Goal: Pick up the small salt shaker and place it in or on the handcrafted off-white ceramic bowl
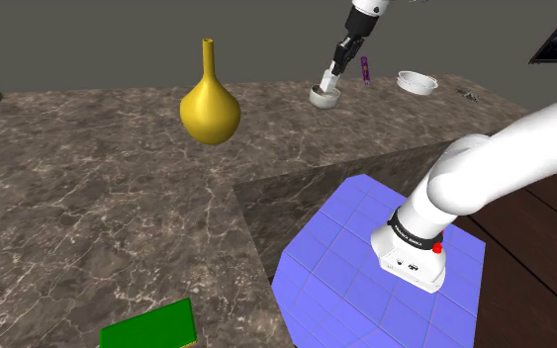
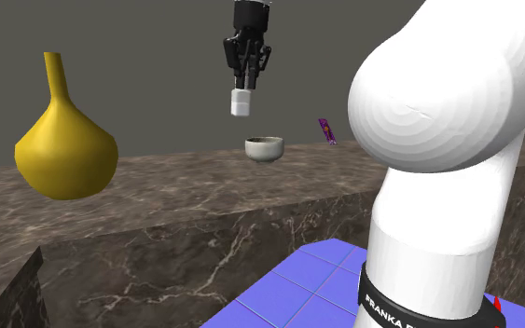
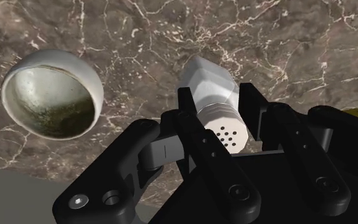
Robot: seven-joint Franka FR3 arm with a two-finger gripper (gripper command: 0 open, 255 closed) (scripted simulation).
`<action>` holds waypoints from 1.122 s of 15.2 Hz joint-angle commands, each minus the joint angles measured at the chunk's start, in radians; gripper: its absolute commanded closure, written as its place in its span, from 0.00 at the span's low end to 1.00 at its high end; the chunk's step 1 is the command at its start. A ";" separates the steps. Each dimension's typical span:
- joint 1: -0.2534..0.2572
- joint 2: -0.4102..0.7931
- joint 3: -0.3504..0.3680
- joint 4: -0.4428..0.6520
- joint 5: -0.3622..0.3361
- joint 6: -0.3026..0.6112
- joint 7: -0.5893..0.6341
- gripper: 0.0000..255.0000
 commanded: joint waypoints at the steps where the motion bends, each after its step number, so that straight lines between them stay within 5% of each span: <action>1: -0.005 0.061 -0.040 0.060 0.005 0.003 -0.051 1.00; 8: -0.015 0.293 -0.158 0.309 0.078 -0.024 -0.220 1.00; 15: -0.071 0.566 -0.245 0.623 0.223 -0.106 -0.398 1.00; 17: -0.072 0.566 -0.242 0.597 0.224 -0.079 -0.400 1.00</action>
